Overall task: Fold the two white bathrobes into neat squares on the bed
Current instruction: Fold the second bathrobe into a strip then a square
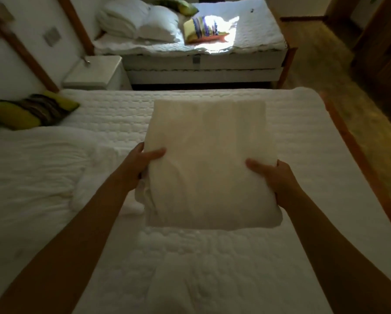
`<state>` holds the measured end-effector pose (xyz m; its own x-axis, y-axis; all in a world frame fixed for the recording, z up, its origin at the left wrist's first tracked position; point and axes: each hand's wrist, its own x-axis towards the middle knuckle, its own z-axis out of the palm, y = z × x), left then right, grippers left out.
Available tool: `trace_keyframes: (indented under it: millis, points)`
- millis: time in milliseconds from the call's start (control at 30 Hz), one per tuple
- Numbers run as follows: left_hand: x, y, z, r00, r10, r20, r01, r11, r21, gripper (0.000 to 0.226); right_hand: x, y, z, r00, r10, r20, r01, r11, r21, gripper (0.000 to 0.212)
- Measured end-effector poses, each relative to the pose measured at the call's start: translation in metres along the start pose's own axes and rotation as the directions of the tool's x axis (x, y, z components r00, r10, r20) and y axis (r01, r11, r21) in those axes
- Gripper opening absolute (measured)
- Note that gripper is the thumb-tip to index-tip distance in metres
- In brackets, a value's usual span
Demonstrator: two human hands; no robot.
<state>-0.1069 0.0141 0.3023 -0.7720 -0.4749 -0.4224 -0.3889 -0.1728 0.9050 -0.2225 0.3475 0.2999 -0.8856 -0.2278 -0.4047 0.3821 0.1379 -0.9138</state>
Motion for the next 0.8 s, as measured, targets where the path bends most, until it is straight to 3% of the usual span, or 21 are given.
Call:
trace_keyframes:
  millis: [67,133,333,600,800]
  points:
    - [-0.021,-0.002,-0.034,0.999,-0.019,-0.042,0.019,1.000,-0.014,0.085,-0.014,0.001,0.027,0.999,0.003,0.035,-0.003,1.000,-0.013,0.053]
    - [-0.035,-0.006,-0.063,0.995,-0.032,-0.091,0.031,0.999,-0.021,0.072,-0.024,0.002,0.055,0.998,0.019,0.064,-0.017,1.000,-0.023,0.058]
    - [-0.021,-0.018,-0.164,0.987,-0.068,-0.148,0.067,0.998,-0.014,0.056,-0.025,0.015,0.164,0.992,0.053,0.113,-0.054,0.998,0.011,0.046]
    - [0.103,-0.047,-0.317,0.985,-0.095,-0.142,0.106,0.991,0.075,0.072,0.042,0.073,0.342,0.990,0.102,0.099,-0.106,0.994,0.033,0.038]
    - [0.221,-0.108,-0.386,0.982,-0.130,-0.140,0.147,0.981,0.124,0.061,0.129,0.155,0.434,0.986,0.145,0.080,-0.142,0.989,-0.035,0.042]
